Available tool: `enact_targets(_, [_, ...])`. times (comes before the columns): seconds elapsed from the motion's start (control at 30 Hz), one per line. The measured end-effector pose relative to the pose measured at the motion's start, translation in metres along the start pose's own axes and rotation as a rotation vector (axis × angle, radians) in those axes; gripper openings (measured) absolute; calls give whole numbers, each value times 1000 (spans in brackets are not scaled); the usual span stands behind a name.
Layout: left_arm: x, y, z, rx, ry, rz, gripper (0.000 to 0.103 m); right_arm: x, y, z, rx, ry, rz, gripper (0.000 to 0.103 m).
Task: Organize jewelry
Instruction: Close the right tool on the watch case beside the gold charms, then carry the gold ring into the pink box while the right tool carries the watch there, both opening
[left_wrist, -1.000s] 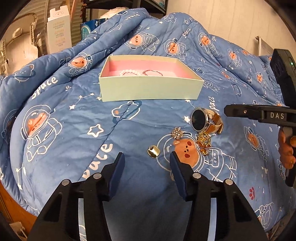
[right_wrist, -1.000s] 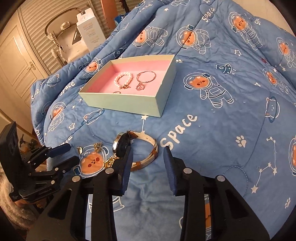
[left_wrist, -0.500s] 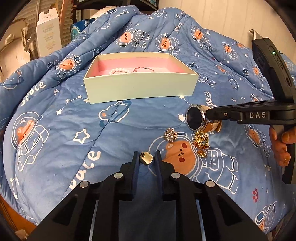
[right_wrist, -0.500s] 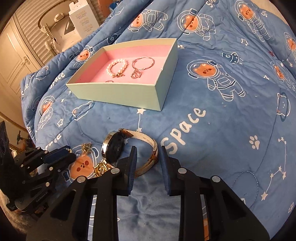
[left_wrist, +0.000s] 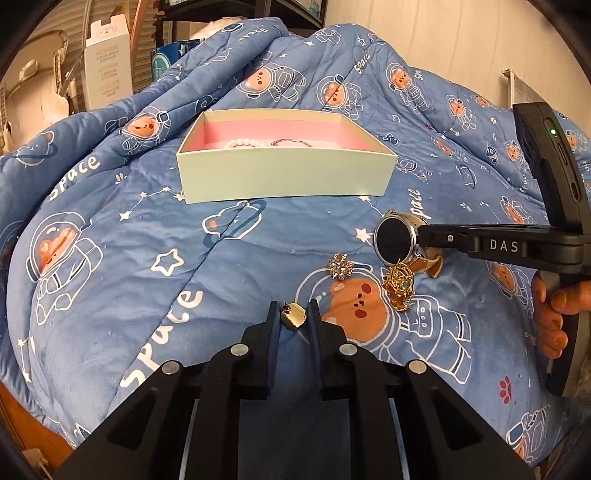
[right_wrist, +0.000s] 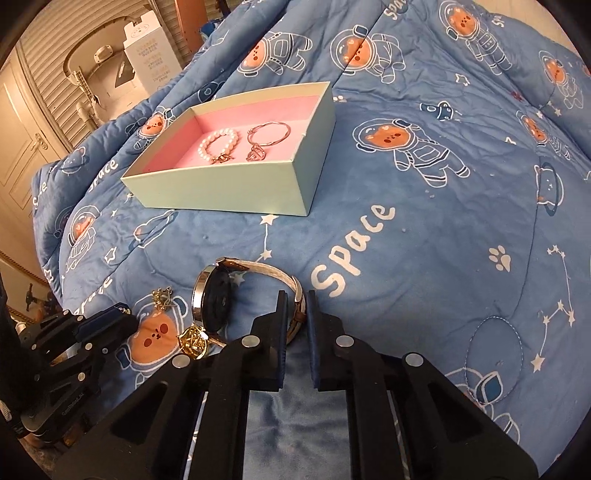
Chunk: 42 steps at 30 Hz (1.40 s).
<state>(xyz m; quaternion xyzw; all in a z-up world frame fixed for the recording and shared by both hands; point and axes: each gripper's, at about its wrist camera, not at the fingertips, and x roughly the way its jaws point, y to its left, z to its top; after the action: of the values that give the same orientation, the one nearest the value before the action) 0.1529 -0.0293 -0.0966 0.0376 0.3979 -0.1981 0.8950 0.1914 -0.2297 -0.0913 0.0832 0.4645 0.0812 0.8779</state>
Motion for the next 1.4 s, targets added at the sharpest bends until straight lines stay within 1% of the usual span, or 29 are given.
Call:
enact_targets(0.13, [-3, 1, 1, -12, 1, 3, 14, -10, 8, -4, -38, -50, -12, 9])
enact_targets(0.3, [-7, 1, 2, -37, -4, -6, 14, -23, 13, 0, -79, -96, -20, 9])
enact_targets(0.53, [-14, 2, 7, -45, -19, -4, 14, -45, 36, 0, -208, -169, -34, 9])
enact_targets(0.77, [-20, 3, 13, -40, -37, -6, 14, -62, 48, 5, -267, -209, -15, 9])
enact_targets(1.03, [-27, 3, 25, -31, -62, -15, 14, -75, 48, 14, -276, -227, 12, 9])
enact_targets(1.23, [-29, 3, 37, -33, -76, -28, 14, -80, 42, 31, -245, -212, 90, 9])
enact_targets(1.4, [-31, 1, 52, -4, -99, -34, 14, -79, 39, 50, -226, -204, 130, 9])
